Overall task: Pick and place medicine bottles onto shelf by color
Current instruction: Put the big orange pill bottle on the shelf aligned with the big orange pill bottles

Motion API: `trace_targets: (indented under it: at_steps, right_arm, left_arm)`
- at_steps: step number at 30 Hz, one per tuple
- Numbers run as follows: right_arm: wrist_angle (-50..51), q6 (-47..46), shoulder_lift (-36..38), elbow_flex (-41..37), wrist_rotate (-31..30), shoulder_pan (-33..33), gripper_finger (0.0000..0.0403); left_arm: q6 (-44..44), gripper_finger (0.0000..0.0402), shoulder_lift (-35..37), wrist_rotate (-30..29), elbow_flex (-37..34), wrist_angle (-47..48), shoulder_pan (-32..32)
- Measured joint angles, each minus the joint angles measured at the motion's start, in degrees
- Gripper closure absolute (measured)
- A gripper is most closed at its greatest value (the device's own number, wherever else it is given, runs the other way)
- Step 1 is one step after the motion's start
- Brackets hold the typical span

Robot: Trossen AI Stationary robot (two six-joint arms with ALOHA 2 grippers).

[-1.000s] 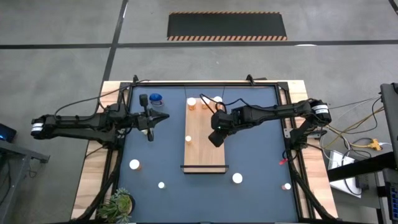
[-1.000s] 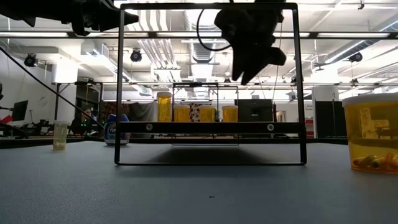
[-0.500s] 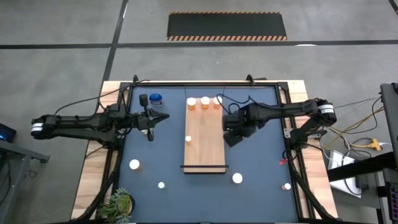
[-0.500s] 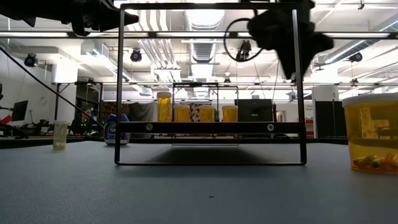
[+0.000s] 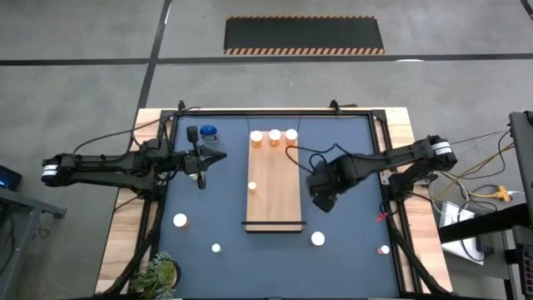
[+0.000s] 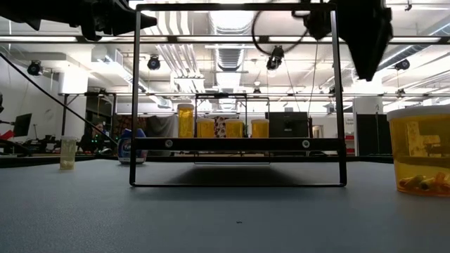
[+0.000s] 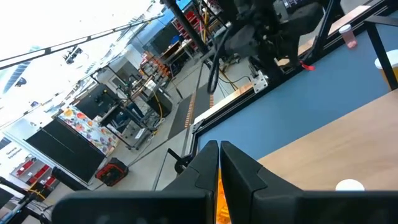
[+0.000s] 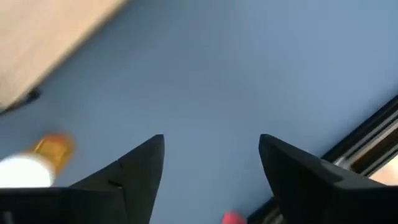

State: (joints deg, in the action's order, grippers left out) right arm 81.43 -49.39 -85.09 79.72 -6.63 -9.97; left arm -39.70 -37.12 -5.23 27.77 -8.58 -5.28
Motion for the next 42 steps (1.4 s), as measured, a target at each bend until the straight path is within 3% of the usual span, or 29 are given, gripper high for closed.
trace_targets:
  at_steps: [4, 10, 19, 27, 37, 42]
  right_arm:
    - [-3.85, 0.43, 0.45, -0.45, -9.17, -5.74, 0.0137]
    - [-10.98, 2.15, 0.26, -1.67, -15.71, -14.54, 0.0143]
    - [-21.52, 4.77, 0.23, -4.01, -19.64, -21.68, 0.0154]
    - [-30.10, 13.33, 0.25, -8.92, -30.37, -27.00, 0.0154]
    - [-32.67, 9.45, 2.01, -13.95, -31.02, -33.59, 0.0152]
    - [-42.94, 6.49, 6.02, -22.02, -30.56, -38.24, 0.0144]
  left_arm:
    - [0.02, 0.0402, -0.01, 0.01, 0.00, -1.39, 0.00]
    - [0.49, 0.0402, -0.37, 0.02, 0.00, -2.98, 0.00]
    - [4.14, 0.0402, -1.58, 0.02, 0.00, -2.99, 0.02]
    - [8.46, 0.0402, -2.21, 0.02, 0.00, -6.03, 0.04]
    - [12.40, 0.0402, -2.21, 0.07, 0.01, -11.88, 0.04]
    - [12.59, 0.0402, -2.27, 0.09, 0.00, -14.59, 0.04]
